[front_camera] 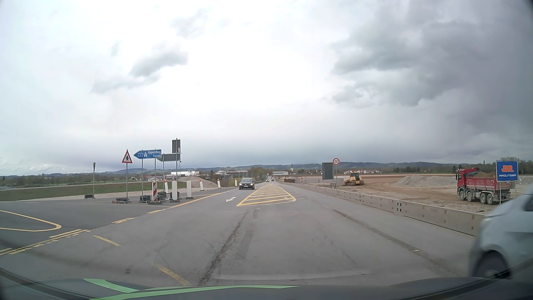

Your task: Follow the waypoints while adhering to traffic rules and regulations

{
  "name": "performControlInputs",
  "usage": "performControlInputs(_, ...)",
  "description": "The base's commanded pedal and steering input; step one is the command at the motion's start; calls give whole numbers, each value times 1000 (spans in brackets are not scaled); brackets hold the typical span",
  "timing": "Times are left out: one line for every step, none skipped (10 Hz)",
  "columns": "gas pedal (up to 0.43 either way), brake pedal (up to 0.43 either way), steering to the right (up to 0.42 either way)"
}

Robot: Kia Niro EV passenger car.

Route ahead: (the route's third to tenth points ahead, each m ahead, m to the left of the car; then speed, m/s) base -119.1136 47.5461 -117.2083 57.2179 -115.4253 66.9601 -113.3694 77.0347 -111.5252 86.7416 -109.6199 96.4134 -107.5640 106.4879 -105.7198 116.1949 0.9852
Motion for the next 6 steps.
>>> performControlInputs(0,0,-6)
performControlInputs(0,0,-6)
performControlInputs(0,0,-7)
performControlInputs(0,0,-6)
performControlInputs(0,0,-6)
performControlInputs(0,0,-6)
